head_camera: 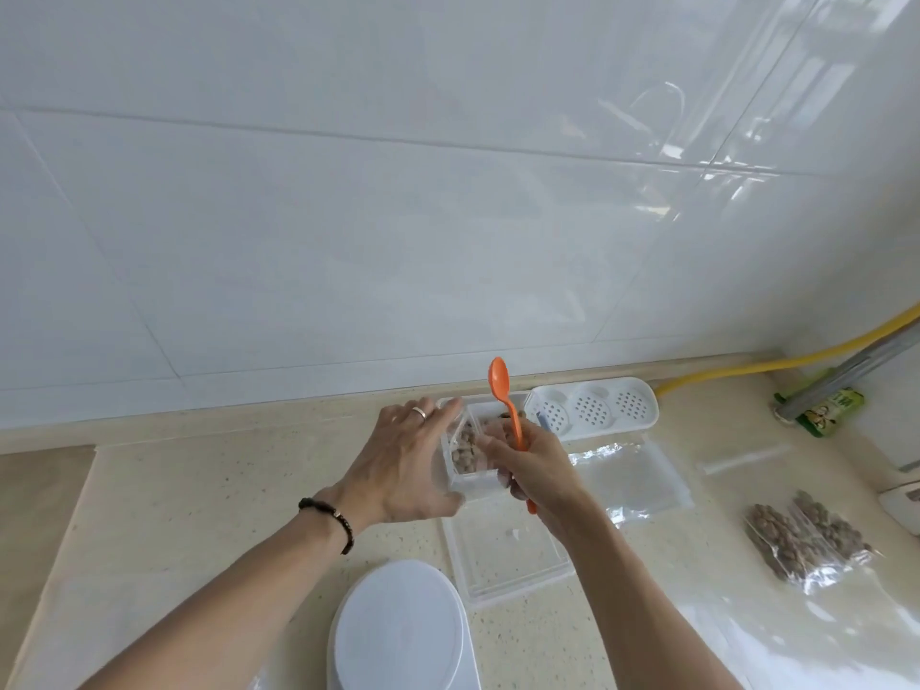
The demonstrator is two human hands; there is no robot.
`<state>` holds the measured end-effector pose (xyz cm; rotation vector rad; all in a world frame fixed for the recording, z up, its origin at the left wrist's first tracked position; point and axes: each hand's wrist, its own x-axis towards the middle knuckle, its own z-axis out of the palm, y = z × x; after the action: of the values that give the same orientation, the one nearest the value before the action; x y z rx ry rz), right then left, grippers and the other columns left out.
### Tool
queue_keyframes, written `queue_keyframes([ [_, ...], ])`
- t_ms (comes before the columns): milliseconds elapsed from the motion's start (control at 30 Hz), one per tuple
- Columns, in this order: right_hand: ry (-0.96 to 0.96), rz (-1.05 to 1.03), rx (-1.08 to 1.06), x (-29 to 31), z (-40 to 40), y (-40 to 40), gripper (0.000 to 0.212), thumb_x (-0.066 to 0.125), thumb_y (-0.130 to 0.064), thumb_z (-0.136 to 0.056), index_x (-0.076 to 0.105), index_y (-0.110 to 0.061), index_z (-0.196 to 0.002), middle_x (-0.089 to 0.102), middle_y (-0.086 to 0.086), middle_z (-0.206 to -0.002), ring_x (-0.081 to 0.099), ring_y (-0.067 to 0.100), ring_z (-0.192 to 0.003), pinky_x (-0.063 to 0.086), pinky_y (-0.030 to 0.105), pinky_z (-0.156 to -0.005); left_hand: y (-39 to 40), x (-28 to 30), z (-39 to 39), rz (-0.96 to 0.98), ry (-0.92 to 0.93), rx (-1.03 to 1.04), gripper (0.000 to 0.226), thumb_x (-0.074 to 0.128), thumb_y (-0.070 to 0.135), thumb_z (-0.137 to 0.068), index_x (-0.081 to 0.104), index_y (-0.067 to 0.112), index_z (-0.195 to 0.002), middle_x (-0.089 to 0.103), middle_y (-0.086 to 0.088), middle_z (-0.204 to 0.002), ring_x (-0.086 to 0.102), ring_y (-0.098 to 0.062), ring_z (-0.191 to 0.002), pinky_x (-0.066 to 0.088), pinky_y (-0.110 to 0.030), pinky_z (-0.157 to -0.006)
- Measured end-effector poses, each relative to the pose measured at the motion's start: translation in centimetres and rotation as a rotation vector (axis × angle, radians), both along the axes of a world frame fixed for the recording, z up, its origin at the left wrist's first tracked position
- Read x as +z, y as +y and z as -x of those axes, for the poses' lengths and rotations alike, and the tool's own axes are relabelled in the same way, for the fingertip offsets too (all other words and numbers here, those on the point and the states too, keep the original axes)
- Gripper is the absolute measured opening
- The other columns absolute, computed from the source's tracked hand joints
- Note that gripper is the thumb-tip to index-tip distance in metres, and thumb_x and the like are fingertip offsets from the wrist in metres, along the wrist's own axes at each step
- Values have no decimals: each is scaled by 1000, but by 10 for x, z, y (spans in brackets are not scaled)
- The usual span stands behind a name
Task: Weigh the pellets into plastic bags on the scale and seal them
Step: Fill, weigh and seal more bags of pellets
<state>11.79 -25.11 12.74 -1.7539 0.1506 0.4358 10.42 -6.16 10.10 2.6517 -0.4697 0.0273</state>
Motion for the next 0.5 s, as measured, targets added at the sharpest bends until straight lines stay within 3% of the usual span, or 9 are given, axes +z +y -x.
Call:
queue_keyframes([
  [167,-277,174,-98,0,-3,4,18,78,-20,-80,62,-13,-83,51,-10,-58,50,8,-55,46,26,-57,-1,-1,-7,-68,44,104,102,60,64,-61,25,19,-145,45,-1,-121,42,-20,-117,29,-36,-101],
  [267,-297,240,0,7,6,11,30,62,-35,-90,63,-9,-76,55,-4,-60,50,13,-53,45,33,-57,-2,1,-12,-59,53,180,96,58,68,-56,34,21,-135,46,1,-108,45,-20,-105,33,-36,-92],
  [300,-263,256,0,9,7,10,37,52,-34,-94,61,-3,-75,39,-13,-73,56,22,-61,45,39,-60,-1,1,-13,-41,54,195,93,56,71,-53,37,22,-129,45,3,-102,44,-19,-99,33,-35,-89],
  [333,-216,278,-21,8,7,8,38,44,-24,-97,60,2,-76,34,3,-113,59,31,-83,48,44,-69,2,1,-14,-33,53,205,91,54,74,-51,39,23,-124,43,4,-98,42,-18,-94,32,-35,-86],
  [367,-169,319,-41,4,5,3,34,39,-13,-98,56,5,-74,54,0,-82,56,35,-102,49,44,-77,4,0,-15,-43,49,210,91,53,76,-49,40,23,-122,42,5,-96,41,-17,-91,31,-34,-84],
  [400,-133,368,-43,-2,1,-3,29,37,-4,-96,53,4,-72,64,27,-105,56,38,-106,45,49,-93,8,-2,-16,-62,42,211,94,53,78,-48,41,23,-122,43,6,-96,42,-16,-91,30,-33,-83],
  [433,-113,413,-32,-8,-2,-8,27,37,1,-93,50,-1,-69,64,29,-102,62,39,-93,50,52,-75,11,-5,-17,-83,38,213,98,52,79,-47,40,22,-126,44,5,-98,43,-17,-93,30,-34,-84],
  [467,-107,442,-23,-13,-5,-13,26,38,3,-92,50,-4,-69,63,23,-89,61,32,-74,41,45,-60,13,-7,-17,-99,40,216,103,49,80,-46,39,22,-130,45,4,-100,45,-18,-96,32,-34,-85],
  [500,-106,451,-24,-16,-7,-17,24,42,3,-92,53,-7,-73,60,16,-81,56,25,-64,51,49,-60,15,-9,-17,-110,45,219,108,45,81,-45,37,22,-135,46,3,-104,46,-18,-99,33,-35,-88],
])
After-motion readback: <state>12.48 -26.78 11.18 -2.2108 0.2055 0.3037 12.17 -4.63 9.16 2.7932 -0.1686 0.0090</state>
